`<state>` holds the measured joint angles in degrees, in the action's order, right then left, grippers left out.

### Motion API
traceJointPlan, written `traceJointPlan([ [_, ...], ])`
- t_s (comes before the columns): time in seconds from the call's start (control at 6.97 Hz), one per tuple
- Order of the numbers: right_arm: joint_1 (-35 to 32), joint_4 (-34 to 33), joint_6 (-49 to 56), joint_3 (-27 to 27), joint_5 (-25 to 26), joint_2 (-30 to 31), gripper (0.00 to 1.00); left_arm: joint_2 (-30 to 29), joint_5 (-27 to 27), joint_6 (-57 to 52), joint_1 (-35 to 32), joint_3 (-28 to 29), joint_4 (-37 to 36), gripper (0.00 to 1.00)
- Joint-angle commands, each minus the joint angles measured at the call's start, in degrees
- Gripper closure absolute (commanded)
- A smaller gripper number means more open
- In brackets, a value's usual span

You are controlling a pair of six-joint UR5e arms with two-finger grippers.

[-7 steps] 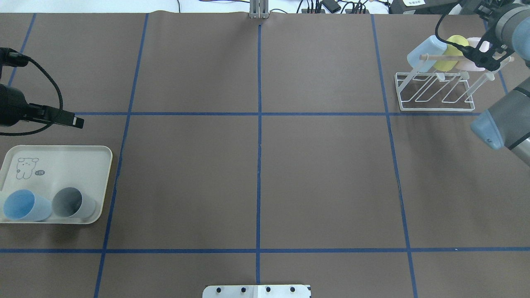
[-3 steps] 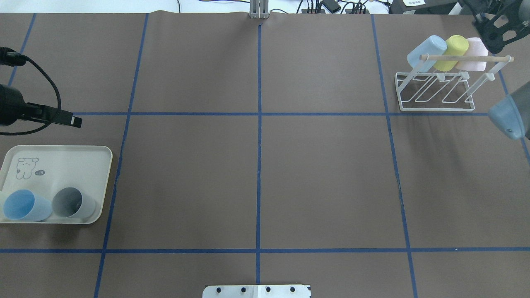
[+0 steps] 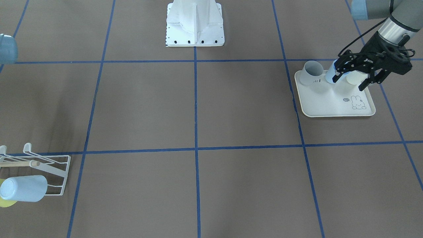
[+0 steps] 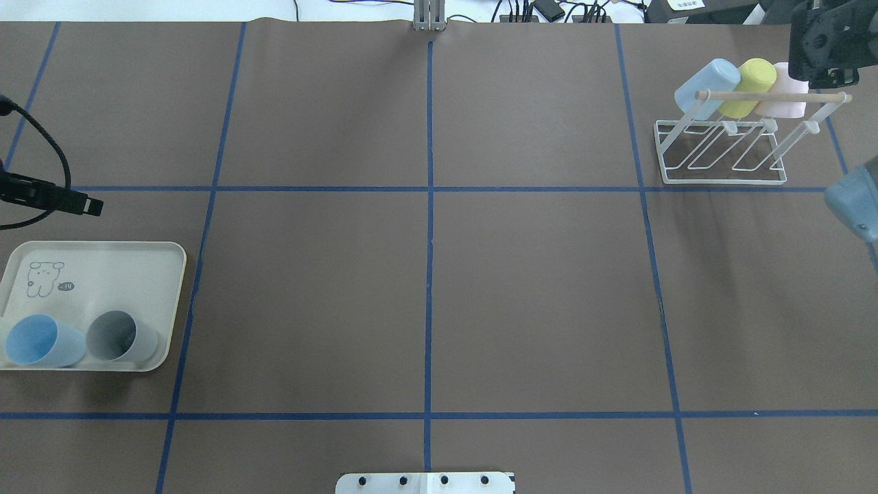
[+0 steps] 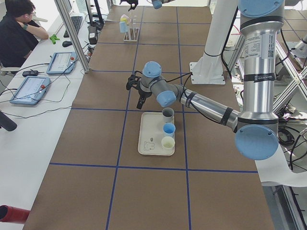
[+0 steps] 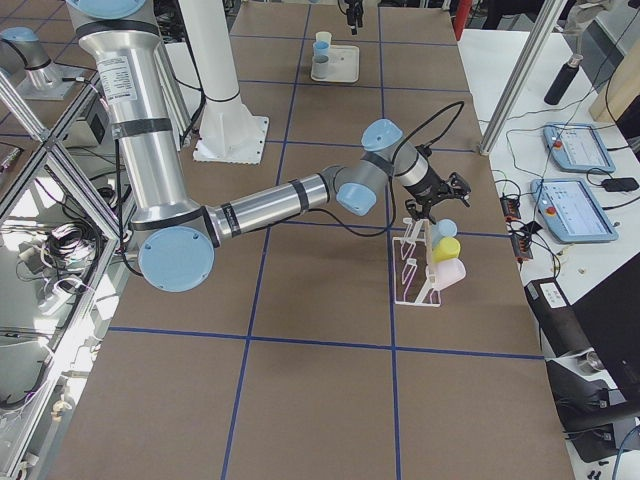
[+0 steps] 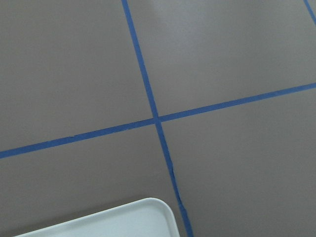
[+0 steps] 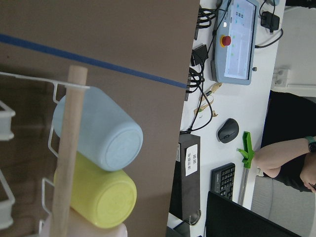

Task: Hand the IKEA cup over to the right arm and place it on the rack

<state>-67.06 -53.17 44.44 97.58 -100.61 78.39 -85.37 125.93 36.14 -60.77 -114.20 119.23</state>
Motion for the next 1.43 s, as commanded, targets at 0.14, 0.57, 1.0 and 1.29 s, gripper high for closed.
traceJointPlan([
  [0.14,3.0,0.5,-33.5,5.3,-9.2,1.7,0.01,6.1,-0.2,-2.7,-1.3,-0.5,1.3,0.00],
  [0.57,9.8,-0.3,-40.5,9.4,-11.0,4.4,0.02,16.1,-3.9,-2.1,-1.0,-0.1,10.7,0.00],
  [1.0,15.8,-0.3,-48.1,11.6,-10.8,5.6,0.02,20.5,-8.2,-2.6,-0.5,7.7,21.3,0.00],
  [1.29,17.6,-0.3,-49.2,11.5,-10.7,5.5,0.02,20.5,-8.0,-1.3,-0.3,13.8,29.6,0.00],
])
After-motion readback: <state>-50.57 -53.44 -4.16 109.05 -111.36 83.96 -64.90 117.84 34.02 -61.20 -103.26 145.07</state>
